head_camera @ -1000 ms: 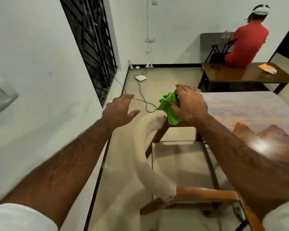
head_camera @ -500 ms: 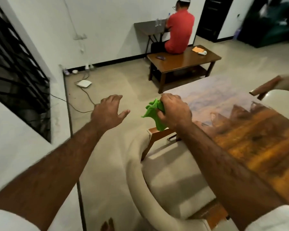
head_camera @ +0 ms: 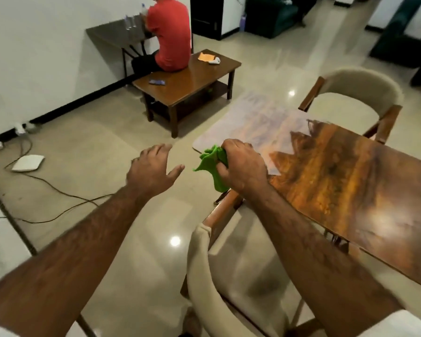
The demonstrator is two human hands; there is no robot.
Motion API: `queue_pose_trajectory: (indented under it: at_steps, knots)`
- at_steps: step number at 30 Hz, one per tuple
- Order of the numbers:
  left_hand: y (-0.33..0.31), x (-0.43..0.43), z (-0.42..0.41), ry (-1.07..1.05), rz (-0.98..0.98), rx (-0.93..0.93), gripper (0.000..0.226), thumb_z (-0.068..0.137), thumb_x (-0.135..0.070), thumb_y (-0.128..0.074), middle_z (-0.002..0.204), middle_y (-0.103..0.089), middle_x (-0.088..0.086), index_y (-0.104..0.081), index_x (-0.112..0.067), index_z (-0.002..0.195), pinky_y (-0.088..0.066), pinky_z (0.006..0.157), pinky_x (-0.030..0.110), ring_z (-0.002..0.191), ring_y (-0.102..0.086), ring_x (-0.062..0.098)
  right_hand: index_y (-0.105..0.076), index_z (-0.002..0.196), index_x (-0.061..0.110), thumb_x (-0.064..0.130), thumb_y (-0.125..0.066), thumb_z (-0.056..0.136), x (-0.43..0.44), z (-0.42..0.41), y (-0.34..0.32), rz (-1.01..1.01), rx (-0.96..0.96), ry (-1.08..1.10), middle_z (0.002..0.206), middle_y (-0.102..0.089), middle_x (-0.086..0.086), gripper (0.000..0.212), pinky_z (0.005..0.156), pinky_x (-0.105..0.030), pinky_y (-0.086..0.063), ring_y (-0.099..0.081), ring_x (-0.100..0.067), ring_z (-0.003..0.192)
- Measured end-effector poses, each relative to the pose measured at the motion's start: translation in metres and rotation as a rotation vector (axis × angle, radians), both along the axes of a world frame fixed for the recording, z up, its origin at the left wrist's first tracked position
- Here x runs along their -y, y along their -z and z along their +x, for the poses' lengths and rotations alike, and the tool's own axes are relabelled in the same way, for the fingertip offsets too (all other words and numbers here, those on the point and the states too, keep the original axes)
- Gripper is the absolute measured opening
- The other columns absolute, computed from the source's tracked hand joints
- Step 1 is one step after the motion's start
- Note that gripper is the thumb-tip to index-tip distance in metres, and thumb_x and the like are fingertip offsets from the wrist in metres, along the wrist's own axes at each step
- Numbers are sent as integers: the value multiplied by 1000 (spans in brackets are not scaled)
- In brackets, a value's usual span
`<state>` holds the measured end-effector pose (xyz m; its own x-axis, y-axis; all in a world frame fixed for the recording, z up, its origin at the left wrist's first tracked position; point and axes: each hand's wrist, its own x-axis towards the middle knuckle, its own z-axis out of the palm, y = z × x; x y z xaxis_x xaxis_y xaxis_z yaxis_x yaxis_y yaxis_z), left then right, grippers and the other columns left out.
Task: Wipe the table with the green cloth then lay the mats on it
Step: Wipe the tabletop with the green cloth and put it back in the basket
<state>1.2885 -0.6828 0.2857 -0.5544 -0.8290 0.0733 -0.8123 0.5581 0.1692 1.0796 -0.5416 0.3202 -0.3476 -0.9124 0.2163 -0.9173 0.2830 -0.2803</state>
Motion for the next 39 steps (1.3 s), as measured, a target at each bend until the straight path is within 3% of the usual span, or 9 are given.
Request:
queue_pose_trajectory:
  at_steps: [4, 10, 18, 21, 26, 31, 35, 39]
  knots:
    - [6, 30, -28, 87, -5, 10, 81, 102, -73, -53, 168, -47, 5, -39, -24, 166, -47, 115, 58, 151, -48, 32, -59, 120, 20, 38, -67, 99, 19, -18, 9, -15, 37, 84, 117, -67, -2, 29, 84, -43, -57, -62, -24, 103]
    - [11, 77, -59, 185, 65, 5, 82, 102, -73, -54, 168, -47, 5, -39, -24, 166, -49, 115, 60, 150, -48, 34, -56, 120, 20, 38, -67, 100, 42, -35, 10, -10, 107, 242, 103, -70, -3, 29, 77, -47, -62, -67, -27, 87]
    - [39, 163, -114, 399, 98, -14, 78, 102, -71, -55, 167, -49, 3, -44, -24, 163, -48, 114, 59, 151, -48, 32, -57, 129, 18, 28, -63, 106, 94, -55, 35, 50, 124, 474, 108, -73, -9, 26, 74, -39, -50, -70, -33, 95]
    - [49, 209, -133, 513, 123, 7, 79, 101, -72, -53, 167, -50, 3, -43, -24, 163, -49, 114, 60, 151, -48, 32, -59, 131, 21, 23, -62, 105, 128, -56, 44, 32, 148, 576, 111, -73, -9, 26, 81, -45, -60, -71, -34, 99]
    - [53, 267, -164, 672, 123, 50, 79, 103, -71, -52, 170, -45, 3, -39, -25, 166, -45, 117, 60, 153, -45, 31, -60, 138, 26, 20, -63, 106, 178, -61, 54, 41, 193, 731, 127, -63, -7, 33, 90, -48, -59, -64, -30, 112]
    - [66, 309, -207, 788, 151, 81, 79, 104, -70, -53, 171, -44, 3, -39, -24, 166, -43, 118, 59, 154, -44, 31, -63, 135, 29, 19, -62, 105, 204, -90, 82, 89, 287, 832, 123, -68, -8, 32, 95, -55, -59, -66, -35, 113]
    - [95, 327, -248, 833, 197, 123, 79, 104, -69, -54, 172, -43, 3, -39, -23, 167, -42, 119, 58, 156, -42, 30, -66, 134, 23, 10, -61, 102, 207, -134, 120, 78, 415, 894, 124, -73, -14, 35, 100, -53, -57, -67, -40, 117]
    - [141, 341, -293, 860, 247, 163, 79, 105, -67, -55, 172, -43, 5, -38, -22, 167, -42, 120, 59, 156, -41, 31, -65, 145, 25, 24, -77, 101, 211, -191, 171, 14, 583, 988, 131, -73, -9, 46, 103, -42, -55, -67, -30, 121]
